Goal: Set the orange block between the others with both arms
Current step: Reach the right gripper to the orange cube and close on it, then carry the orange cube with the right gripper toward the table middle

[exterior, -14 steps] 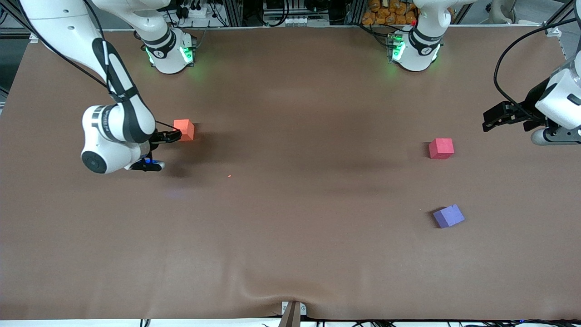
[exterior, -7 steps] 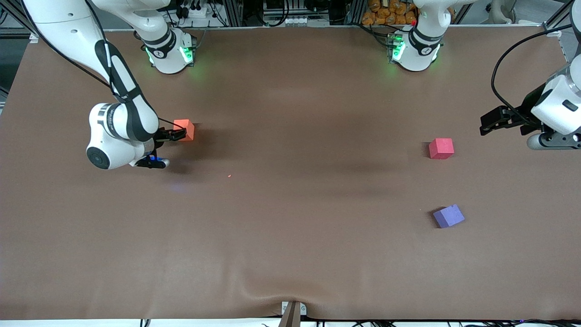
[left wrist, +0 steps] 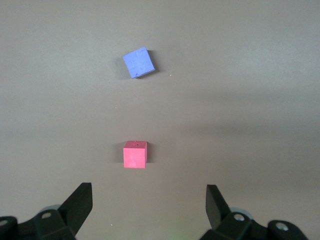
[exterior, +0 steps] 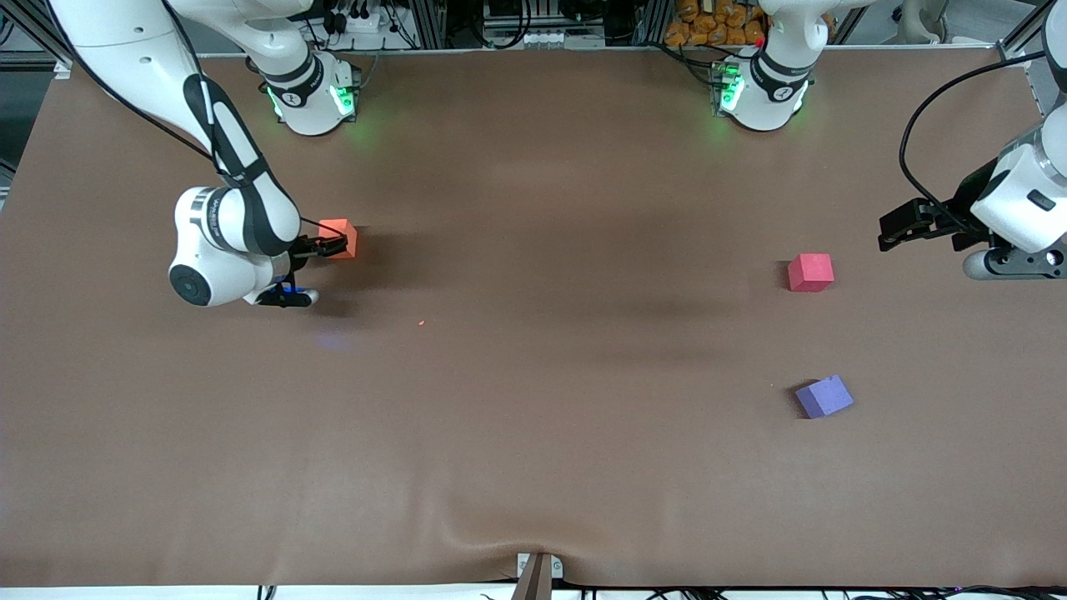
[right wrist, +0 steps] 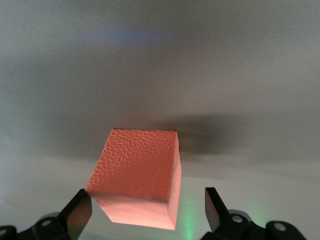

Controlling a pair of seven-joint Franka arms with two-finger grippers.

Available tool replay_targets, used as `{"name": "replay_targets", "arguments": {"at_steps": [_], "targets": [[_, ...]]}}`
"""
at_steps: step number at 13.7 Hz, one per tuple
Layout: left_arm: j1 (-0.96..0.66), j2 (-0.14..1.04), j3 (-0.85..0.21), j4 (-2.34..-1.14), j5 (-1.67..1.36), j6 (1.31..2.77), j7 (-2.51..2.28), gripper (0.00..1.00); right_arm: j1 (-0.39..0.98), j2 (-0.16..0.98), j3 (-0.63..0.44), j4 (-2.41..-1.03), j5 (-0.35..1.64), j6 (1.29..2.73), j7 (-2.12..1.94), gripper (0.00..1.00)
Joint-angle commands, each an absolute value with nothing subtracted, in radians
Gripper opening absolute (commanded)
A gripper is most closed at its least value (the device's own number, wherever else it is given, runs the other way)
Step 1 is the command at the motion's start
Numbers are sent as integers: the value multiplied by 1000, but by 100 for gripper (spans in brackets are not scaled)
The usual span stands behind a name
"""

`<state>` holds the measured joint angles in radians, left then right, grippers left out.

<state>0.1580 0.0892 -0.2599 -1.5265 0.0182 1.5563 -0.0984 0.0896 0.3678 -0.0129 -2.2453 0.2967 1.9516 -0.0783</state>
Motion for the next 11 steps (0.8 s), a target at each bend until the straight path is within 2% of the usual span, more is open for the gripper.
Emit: {"name": "replay_targets", "arguments": {"at_steps": [1, 4, 5, 6, 7, 8, 11], "targets": [[166, 87, -265, -1532, 3, 1575, -109, 100, 92, 359, -14, -2270, 344, 1965, -106, 100], [169, 87, -265, -1539, 3, 1594, -107, 100, 84, 367, -14, -2276, 345, 1965, -138, 100], [169, 87, -265, -1540, 2, 1595, -107, 100, 78, 370, -14, -2276, 345, 1964, -165, 90], [167, 87, -265, -1543, 2, 1598, -107, 100, 62, 376, -14, -2275, 348, 1962, -198, 47], [169, 87, -267, -1543, 2, 1600, -107, 100, 33, 374, -14, -2273, 373, 1957, -225, 21], [167, 87, -265, -1543, 2, 1601, -107, 100, 8, 376, -14, -2270, 415, 1956, -265, 9], [167, 87, -267, -1546, 2, 1603, -107, 100, 2, 377, -15, -2199, 431, 1954, -296, 5]]}}
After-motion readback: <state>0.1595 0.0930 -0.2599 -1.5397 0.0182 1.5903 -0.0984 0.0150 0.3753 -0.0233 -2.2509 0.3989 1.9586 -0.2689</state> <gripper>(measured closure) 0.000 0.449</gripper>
